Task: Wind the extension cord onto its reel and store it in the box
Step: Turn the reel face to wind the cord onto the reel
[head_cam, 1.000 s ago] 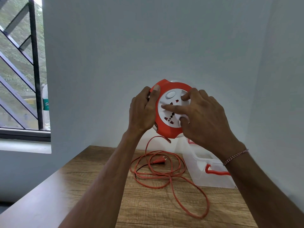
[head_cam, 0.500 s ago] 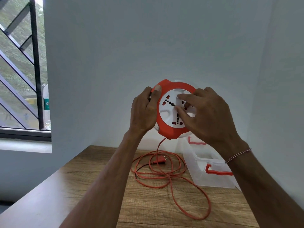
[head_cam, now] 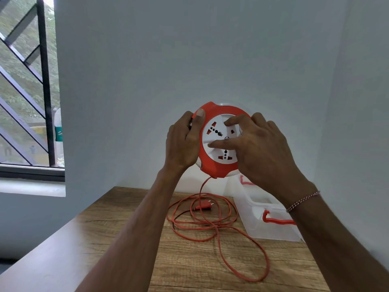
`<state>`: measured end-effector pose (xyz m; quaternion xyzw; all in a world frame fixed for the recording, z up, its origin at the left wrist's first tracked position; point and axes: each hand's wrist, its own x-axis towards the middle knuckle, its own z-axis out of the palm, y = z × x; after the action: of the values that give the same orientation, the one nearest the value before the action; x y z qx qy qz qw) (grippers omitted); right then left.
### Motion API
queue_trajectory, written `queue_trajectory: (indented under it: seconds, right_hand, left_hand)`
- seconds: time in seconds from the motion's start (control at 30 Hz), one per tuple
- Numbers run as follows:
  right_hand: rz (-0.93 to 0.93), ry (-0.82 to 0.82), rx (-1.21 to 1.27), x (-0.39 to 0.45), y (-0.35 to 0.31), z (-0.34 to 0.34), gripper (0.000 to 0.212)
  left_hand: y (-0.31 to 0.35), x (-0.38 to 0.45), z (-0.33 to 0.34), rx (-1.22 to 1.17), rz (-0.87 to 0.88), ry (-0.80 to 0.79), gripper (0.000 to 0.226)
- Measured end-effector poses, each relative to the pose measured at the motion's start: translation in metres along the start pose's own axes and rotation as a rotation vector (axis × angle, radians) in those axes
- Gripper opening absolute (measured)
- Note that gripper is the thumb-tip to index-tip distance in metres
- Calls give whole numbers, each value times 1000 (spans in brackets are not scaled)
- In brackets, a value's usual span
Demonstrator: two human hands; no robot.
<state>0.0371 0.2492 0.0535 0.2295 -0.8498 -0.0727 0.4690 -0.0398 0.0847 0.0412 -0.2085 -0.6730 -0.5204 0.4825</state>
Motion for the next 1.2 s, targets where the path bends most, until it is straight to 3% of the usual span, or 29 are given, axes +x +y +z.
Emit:
queue_trajectory:
  seconds: [0.33,0.47,0.73,0.87,0.97,1.2]
  right_hand:
    - [147,182,30,-3,0,8,56]
    - [208,268,151,0,-2,8,62]
    - [16,199,185,2,8,4,24]
    - [-42,41,130,3,6,1,40]
    - [-13,-54,53,2,1,1,57]
    - [9,56,-31,-1,3,6,59]
  left_hand:
    - [6,-2,-1,-8,-17,1,54]
    - [6,-1,-1,-12,-18,-5,54]
    - [2,-2,0,2,-31,-13,53]
    - [2,-2,0,21,-14,-7,40]
    - [2,-2,0,4,-14,-2,44]
    - [6,-3,1,-6,-3,-23,46]
